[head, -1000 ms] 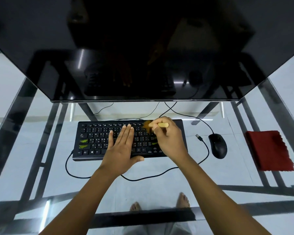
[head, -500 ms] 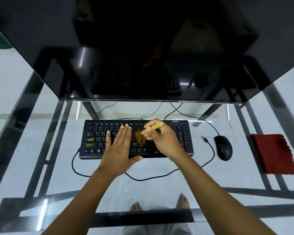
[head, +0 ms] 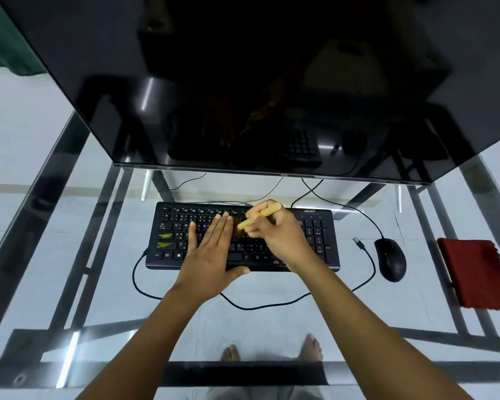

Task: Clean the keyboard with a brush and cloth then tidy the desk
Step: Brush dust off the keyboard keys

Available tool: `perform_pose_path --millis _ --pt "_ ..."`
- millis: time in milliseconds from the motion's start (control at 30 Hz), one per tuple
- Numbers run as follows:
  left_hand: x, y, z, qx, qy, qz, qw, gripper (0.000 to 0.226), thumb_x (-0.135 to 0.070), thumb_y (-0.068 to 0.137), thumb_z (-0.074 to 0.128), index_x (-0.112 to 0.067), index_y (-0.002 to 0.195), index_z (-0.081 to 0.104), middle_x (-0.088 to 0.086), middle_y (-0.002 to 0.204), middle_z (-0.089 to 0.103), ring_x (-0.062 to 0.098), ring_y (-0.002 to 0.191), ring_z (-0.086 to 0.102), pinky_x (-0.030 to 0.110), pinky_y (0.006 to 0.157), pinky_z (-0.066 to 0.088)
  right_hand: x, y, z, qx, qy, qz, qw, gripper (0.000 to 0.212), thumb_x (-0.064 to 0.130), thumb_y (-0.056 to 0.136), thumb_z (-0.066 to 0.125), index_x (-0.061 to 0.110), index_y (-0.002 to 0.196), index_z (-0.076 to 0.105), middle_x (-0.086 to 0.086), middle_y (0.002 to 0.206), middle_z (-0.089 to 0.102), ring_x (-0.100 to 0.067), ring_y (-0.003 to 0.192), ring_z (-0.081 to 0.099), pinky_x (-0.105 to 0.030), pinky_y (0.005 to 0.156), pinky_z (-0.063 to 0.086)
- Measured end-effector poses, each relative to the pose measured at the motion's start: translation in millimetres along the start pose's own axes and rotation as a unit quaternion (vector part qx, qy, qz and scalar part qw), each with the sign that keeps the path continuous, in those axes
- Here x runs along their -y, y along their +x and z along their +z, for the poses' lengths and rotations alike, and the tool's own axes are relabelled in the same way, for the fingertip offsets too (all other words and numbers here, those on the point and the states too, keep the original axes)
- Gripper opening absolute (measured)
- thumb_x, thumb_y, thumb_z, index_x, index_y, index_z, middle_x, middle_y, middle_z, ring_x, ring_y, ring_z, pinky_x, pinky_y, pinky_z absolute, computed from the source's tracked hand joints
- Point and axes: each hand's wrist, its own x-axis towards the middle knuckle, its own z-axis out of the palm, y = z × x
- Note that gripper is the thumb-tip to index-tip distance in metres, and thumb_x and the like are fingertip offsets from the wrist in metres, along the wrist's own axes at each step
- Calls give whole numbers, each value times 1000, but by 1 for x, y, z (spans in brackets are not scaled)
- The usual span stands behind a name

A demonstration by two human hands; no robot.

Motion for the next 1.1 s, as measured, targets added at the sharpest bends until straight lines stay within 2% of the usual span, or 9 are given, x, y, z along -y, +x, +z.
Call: perform_pose_path --millis 100,200,333,500,633,733,800,933,1100 --pt "0 0 1 0 -2 -3 1000 106 -71 80 50 -12 154 1 -2 162 -1 7 146 -12 50 114 -18 -2 4 -3 -98 -48 -64 992 13 12 96 52 18 90 61 -2 90 71 -17 83 70 -36 82 58" --pt "0 0 1 0 -6 -4 1000 106 -71 79 50 -12 153 2 -1 162 0 7 145 -12 51 115 -15 -1 3 0 -16 -41 -45 998 11 12 98 50 12 94 61 -4 88 73 -16 81 71 -36 82 59" --pt "5 -1 -1 -13 -14 -16 1000 108 -79 76 36 -12 153 2 0 162 0 8 146 -14 50 115 -15 -4 5 -1 -111 -87 -106 984 11 12 95 54 18 91 62 1 92 70 -10 83 66 -23 78 54" --pt "35 -12 -15 -75 -66 -82 992 119 -85 67 41 -14 154 2 -3 162 -2 9 147 -11 48 117 -11 -3 -1 10 86 -34 -30 995 14 16 99 49 8 99 61 -7 91 74 -18 83 71 -33 80 59" --pt "66 -24 -20 -88 -129 -135 978 126 -87 60 47 -15 154 3 -2 162 3 6 147 -9 46 116 -12 -3 1 25 -56 -102 -141 983 10 12 96 53 15 94 63 0 92 68 -12 82 64 -26 77 52" --pt "82 -34 -18 -80 -160 -138 974 128 -87 58 51 -18 154 1 -2 162 4 4 146 -9 46 118 -10 7 -1 38 42 -27 -73 996 11 11 98 50 10 96 61 -6 94 71 -18 84 70 -30 79 58" --pt "84 -39 -15 -71 -176 -126 974 128 -87 59 53 -21 153 -2 -2 162 4 5 147 -8 46 119 -7 7 -2 45 102 -56 -54 992 11 12 98 51 10 95 62 -8 92 73 -19 81 70 -33 78 59" --pt "84 -45 -11 -79 -209 -122 967 126 -84 60 57 -23 154 -1 -2 162 9 11 149 0 44 121 3 9 4 47 -36 -93 -152 983 10 15 95 54 19 92 63 -1 92 68 -17 84 66 -33 77 54" --pt "82 -52 -7 -106 -202 -139 964 126 -74 59 68 -20 154 4 3 160 20 19 147 19 46 111 36 9 -6 64 136 -49 -58 988 8 13 95 56 18 92 62 4 82 71 -17 80 71 -38 78 60"
